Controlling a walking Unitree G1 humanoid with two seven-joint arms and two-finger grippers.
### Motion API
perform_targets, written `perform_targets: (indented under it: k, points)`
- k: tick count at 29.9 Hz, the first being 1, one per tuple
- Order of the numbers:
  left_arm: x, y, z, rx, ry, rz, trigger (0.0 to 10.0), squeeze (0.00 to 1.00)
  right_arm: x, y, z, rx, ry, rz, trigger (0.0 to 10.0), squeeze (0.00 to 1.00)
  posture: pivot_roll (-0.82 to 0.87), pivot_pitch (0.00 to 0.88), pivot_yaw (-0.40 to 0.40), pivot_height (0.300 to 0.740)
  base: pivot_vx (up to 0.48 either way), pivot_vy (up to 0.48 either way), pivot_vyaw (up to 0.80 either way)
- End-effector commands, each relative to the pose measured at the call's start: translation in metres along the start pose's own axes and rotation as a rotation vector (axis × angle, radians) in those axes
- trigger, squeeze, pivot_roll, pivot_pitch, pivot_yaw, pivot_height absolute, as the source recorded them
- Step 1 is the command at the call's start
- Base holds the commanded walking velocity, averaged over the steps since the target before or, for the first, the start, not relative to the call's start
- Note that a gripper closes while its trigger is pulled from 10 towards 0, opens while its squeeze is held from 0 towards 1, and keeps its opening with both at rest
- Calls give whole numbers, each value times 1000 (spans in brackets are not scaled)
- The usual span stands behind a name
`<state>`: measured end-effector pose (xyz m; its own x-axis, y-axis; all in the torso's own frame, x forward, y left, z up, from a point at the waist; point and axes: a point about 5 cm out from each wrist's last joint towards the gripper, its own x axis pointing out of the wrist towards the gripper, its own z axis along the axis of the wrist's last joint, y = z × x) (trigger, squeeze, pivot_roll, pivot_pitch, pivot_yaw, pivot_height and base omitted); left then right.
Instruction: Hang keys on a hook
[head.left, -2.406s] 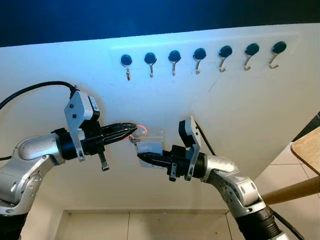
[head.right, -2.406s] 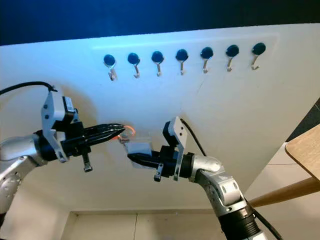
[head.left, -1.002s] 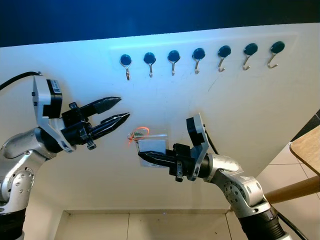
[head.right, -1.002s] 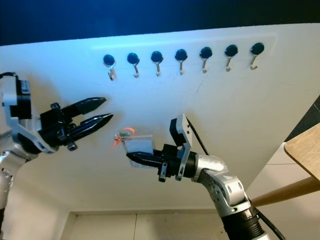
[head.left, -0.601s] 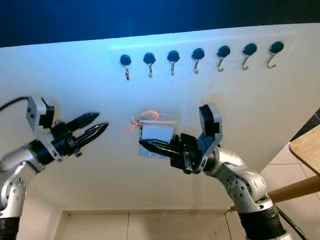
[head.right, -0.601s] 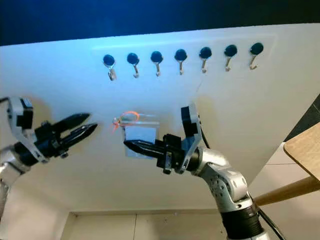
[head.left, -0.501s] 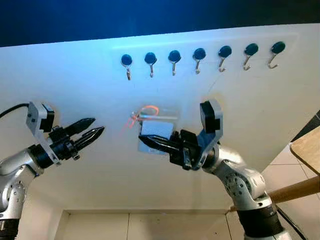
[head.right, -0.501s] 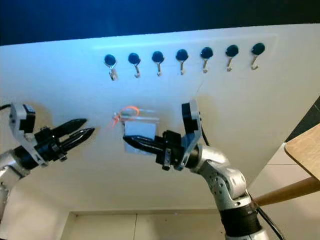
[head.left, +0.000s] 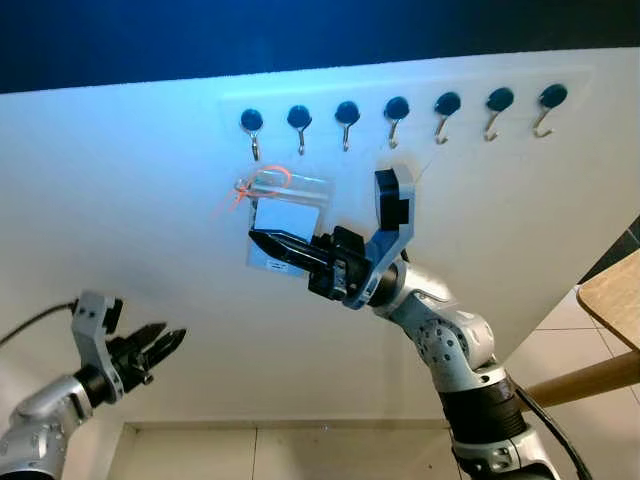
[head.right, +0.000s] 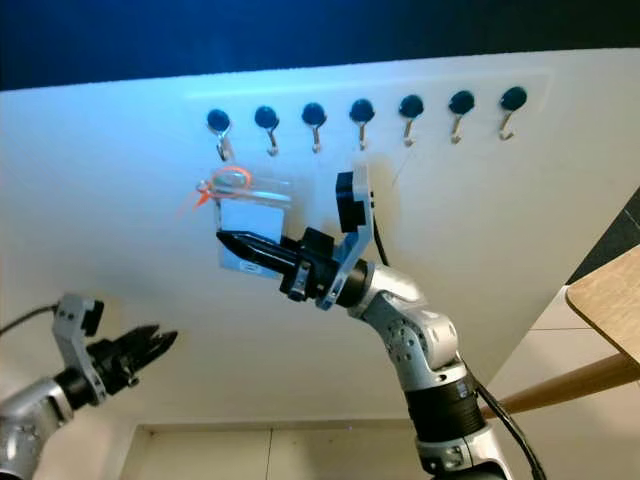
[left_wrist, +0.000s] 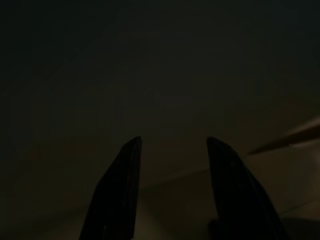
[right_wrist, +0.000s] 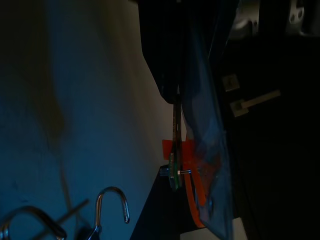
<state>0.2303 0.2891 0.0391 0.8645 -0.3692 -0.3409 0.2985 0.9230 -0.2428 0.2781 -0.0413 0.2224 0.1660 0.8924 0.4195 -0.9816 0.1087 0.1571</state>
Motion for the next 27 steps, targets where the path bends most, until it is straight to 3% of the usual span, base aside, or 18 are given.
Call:
perform_targets:
  k: [1, 12, 27]
  points:
    - [-3, 3, -22, -22, 67, 68, 10000, 0, 7, 3, 0, 9, 9, 21, 0, 0, -81, 67, 73, 740, 0, 0, 0]
    - [-11, 4, -80, -96, 250, 238, 10000, 0, 17, -2, 1, 67, 27, -30, 0, 0, -85, 72, 75, 740, 0, 0, 0]
    - [-17, -6, -113, -127, 349, 329, 10000, 0, 29, -5, -3, 120, 82, -95, 0, 0, -83, 67, 78, 740, 0, 0, 0]
